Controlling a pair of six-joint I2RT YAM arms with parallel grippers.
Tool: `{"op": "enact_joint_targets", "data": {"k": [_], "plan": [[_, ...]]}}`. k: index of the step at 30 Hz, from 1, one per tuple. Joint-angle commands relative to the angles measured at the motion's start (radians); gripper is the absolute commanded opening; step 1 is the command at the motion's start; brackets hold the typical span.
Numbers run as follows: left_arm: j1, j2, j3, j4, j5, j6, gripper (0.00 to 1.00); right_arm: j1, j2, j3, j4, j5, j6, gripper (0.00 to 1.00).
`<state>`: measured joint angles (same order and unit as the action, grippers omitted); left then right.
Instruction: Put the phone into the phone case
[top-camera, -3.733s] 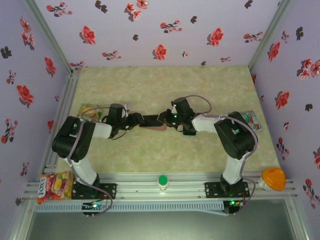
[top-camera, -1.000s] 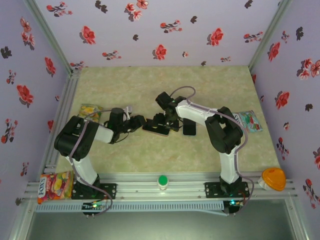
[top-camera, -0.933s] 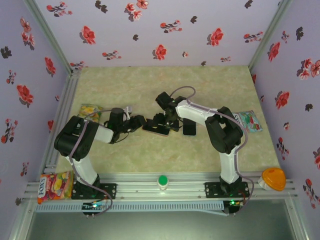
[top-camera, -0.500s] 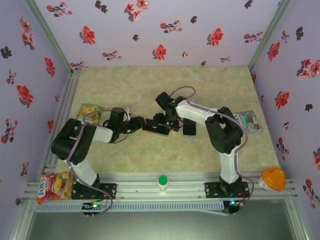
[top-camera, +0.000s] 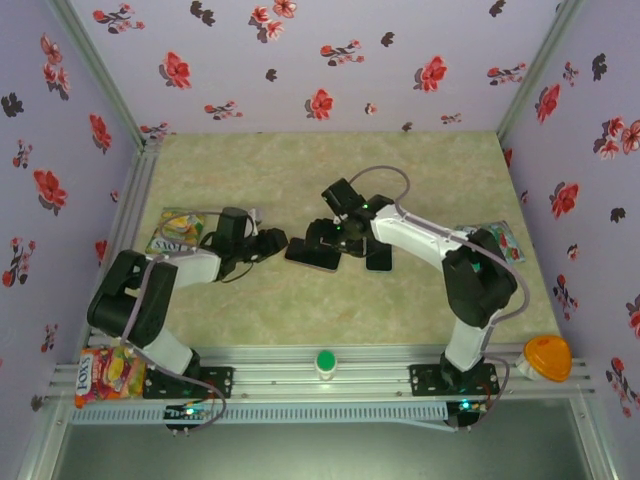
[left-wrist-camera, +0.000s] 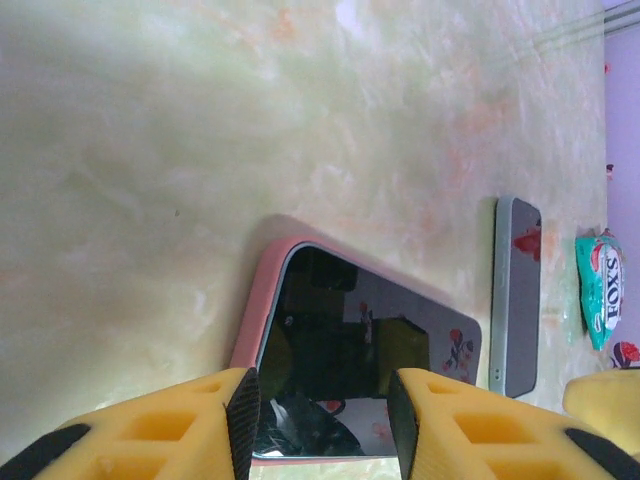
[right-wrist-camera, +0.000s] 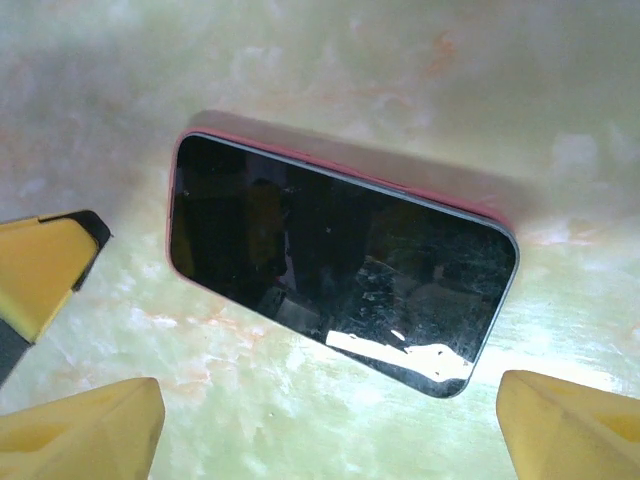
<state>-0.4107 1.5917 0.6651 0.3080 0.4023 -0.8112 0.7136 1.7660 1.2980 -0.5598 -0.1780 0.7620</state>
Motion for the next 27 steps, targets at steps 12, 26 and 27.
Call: {"op": "enact_joint_targets", "data": {"k": [12,26,27], "plan": [[-0.006,0.012,0.123,-0.152,-0.03,0.041,0.43,-0.01,-0.129,-0.287,0.29,0.001,-0.102,0.13],[-0.006,0.074,0.169,-0.193,-0.036,0.064,0.43,-0.009,-0.105,-0.362,0.336,-0.029,-0.083,0.03],[-0.005,0.079,0.169,-0.192,-0.034,0.064,0.43,-0.01,-0.103,-0.364,0.336,-0.027,-0.082,0.03]]}}
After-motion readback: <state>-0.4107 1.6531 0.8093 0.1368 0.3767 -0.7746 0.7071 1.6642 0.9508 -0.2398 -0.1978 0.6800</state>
